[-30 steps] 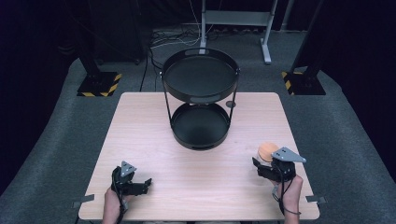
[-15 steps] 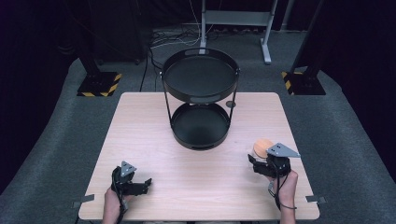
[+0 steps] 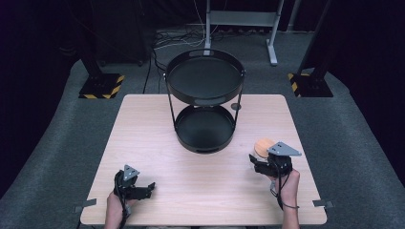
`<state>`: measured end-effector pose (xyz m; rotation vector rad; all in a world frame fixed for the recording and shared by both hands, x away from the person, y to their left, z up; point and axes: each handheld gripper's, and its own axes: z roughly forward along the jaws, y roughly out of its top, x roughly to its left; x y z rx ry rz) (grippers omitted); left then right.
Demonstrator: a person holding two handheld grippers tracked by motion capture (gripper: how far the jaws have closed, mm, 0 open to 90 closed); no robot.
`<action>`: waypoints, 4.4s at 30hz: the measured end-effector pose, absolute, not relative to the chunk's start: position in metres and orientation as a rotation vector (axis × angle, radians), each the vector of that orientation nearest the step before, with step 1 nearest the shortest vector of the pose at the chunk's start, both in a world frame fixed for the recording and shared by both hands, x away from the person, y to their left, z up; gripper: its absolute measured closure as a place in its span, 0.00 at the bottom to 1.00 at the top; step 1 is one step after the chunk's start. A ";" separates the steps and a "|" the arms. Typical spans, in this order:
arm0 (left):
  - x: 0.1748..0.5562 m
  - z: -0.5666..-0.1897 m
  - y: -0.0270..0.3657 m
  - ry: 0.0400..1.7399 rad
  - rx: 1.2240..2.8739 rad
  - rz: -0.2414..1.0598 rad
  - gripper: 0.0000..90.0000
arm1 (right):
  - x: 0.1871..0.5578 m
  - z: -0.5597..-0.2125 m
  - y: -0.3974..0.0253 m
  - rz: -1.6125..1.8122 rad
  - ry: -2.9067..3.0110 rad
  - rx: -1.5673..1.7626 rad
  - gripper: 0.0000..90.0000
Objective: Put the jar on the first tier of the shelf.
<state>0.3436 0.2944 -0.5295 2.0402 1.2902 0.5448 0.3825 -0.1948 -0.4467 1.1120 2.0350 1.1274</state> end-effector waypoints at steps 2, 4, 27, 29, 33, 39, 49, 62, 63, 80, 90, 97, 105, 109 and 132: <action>0.344 -0.529 0.294 1.290 2.042 0.545 0.04 | 0.385 -0.446 -0.193 1.126 2.041 1.105 0.29; 0.344 -0.529 0.295 1.290 2.042 0.545 0.04 | 0.385 -0.446 -0.192 1.127 2.040 1.105 0.29; 0.344 -0.529 0.295 1.290 2.042 0.544 0.04 | 0.403 -0.443 -0.176 1.140 2.066 1.071 0.29; 0.344 -0.529 0.295 1.290 2.042 0.544 0.04 | 0.404 -0.443 -0.175 1.144 2.068 1.068 0.29; 0.344 -0.529 0.294 1.291 2.041 0.544 0.04 | 0.407 -0.443 -0.172 1.153 2.069 1.067 0.29; 0.344 -0.530 0.294 1.291 2.040 0.544 0.04 | 0.412 -0.442 -0.167 1.159 2.074 1.056 0.29; 0.344 -0.530 0.294 1.291 2.040 0.544 0.04 | 0.417 -0.440 -0.162 1.170 2.077 1.050 0.29; 0.344 -0.530 0.294 1.291 2.040 0.544 0.04 | 0.425 -0.438 -0.154 1.174 2.091 1.027 0.29; 0.344 -0.529 0.294 1.291 2.041 0.544 0.04 | 0.426 -0.438 -0.153 1.174 2.092 1.027 0.29; 0.344 -0.530 0.294 1.291 2.040 0.544 0.04 | 0.437 -0.431 -0.139 1.171 2.112 0.989 0.29; 0.344 -0.530 0.294 1.290 2.040 0.544 0.04 | 0.444 -0.430 -0.132 1.178 2.120 0.982 0.29; 0.344 -0.530 0.294 1.290 2.040 0.544 0.04 | 0.448 -0.429 -0.128 1.184 2.124 0.975 0.29; 0.344 -0.530 0.294 1.290 2.040 0.544 0.04 | 0.452 -0.425 -0.123 1.190 2.125 0.968 0.29; 0.344 -0.530 0.294 1.290 2.040 0.544 0.04 | 0.454 -0.424 -0.121 1.193 2.126 0.967 0.29; 0.344 -0.530 0.294 1.291 2.040 0.544 0.04 | 0.469 -0.418 -0.106 1.201 2.135 0.961 0.29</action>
